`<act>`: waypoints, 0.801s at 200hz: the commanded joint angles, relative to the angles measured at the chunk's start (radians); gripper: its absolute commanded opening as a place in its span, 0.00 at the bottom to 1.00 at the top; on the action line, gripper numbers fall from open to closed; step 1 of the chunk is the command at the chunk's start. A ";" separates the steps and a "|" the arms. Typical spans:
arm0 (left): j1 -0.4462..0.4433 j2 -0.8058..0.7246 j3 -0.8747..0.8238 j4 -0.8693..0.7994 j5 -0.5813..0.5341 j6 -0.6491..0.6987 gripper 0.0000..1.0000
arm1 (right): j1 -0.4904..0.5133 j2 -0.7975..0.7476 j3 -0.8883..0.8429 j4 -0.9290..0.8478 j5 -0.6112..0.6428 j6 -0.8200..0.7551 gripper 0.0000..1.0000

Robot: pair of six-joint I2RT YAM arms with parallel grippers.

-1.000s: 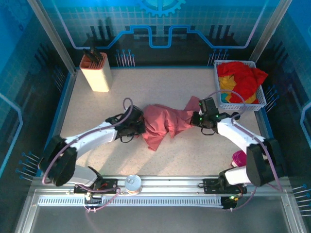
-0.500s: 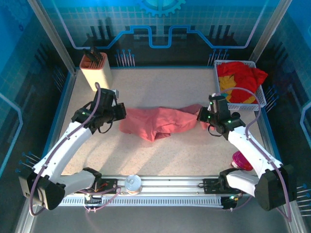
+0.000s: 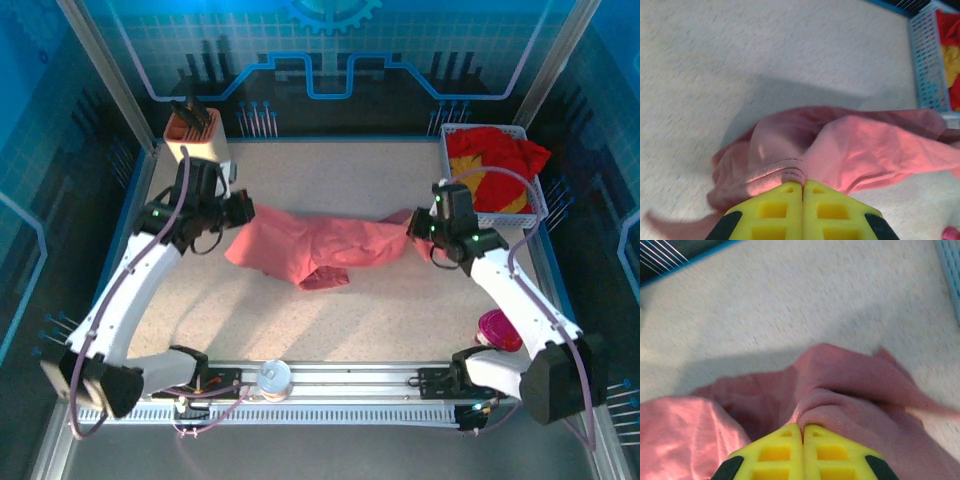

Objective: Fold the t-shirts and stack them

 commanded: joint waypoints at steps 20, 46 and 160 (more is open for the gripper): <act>0.060 0.231 0.282 0.131 0.166 0.005 0.00 | -0.010 0.133 0.256 0.122 0.035 -0.035 0.00; 0.092 0.358 0.531 0.114 0.211 0.010 0.00 | -0.011 0.171 0.370 0.179 0.086 -0.079 0.00; 0.135 0.126 0.338 0.053 0.250 0.006 0.00 | 0.002 -0.015 0.140 0.122 -0.002 -0.114 0.01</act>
